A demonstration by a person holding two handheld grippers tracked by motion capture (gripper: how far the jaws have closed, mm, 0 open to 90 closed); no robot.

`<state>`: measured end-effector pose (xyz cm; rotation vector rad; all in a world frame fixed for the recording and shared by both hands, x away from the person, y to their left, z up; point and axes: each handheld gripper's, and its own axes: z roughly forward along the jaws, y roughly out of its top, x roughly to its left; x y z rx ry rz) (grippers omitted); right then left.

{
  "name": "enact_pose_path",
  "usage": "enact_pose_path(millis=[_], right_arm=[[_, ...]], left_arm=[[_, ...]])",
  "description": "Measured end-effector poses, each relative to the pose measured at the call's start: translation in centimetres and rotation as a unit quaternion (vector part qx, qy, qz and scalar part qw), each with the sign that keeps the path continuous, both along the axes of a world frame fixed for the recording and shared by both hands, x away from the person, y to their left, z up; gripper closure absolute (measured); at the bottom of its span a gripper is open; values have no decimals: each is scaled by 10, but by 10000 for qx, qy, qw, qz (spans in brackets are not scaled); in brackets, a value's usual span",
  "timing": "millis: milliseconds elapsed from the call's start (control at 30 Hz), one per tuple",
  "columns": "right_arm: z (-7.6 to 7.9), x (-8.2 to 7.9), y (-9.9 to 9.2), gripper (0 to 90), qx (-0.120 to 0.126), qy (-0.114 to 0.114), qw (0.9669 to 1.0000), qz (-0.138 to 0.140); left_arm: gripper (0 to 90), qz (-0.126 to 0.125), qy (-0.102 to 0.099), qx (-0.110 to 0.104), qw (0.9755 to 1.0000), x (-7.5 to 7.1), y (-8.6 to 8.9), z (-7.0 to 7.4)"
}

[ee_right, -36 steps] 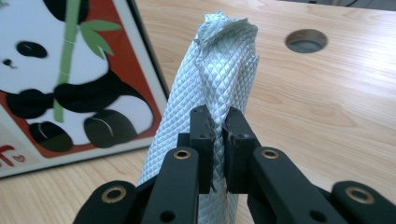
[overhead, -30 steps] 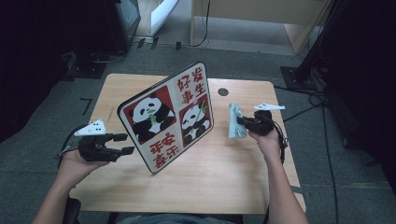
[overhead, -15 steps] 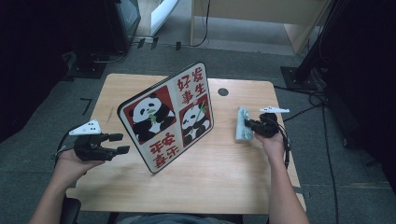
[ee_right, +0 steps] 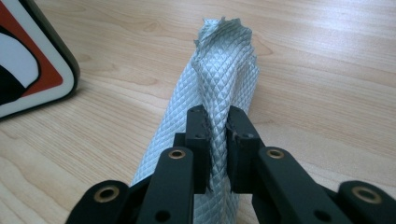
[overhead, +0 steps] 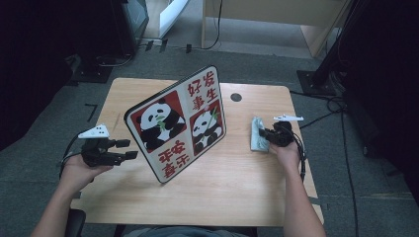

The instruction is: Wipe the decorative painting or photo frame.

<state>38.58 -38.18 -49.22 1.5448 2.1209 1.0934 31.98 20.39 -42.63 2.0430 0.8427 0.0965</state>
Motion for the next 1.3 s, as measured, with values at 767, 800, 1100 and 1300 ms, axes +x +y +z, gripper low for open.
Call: enact_pose_path(millis=[767, 800, 1100, 1300], right_arm=[[18, -23, 15, 552, 71, -459, 9988, 173], [18, -25, 17, 549, 66, -455, 9988, 194], [19, -48, 30, 536, -21, -502, 9978, 441], [17, -62, 33, 532, 114, -632, 9962, 584]], left_arm=[[358, 398, 11, 98, 9992, 15, -1, -6], [359, 439, 4, 95, 9990, 15, -2, -6], [351, 525, -11, 83, 9986, 21, -2, -7], [350, 466, -93, 191, 9987, 23, -7, -8]])
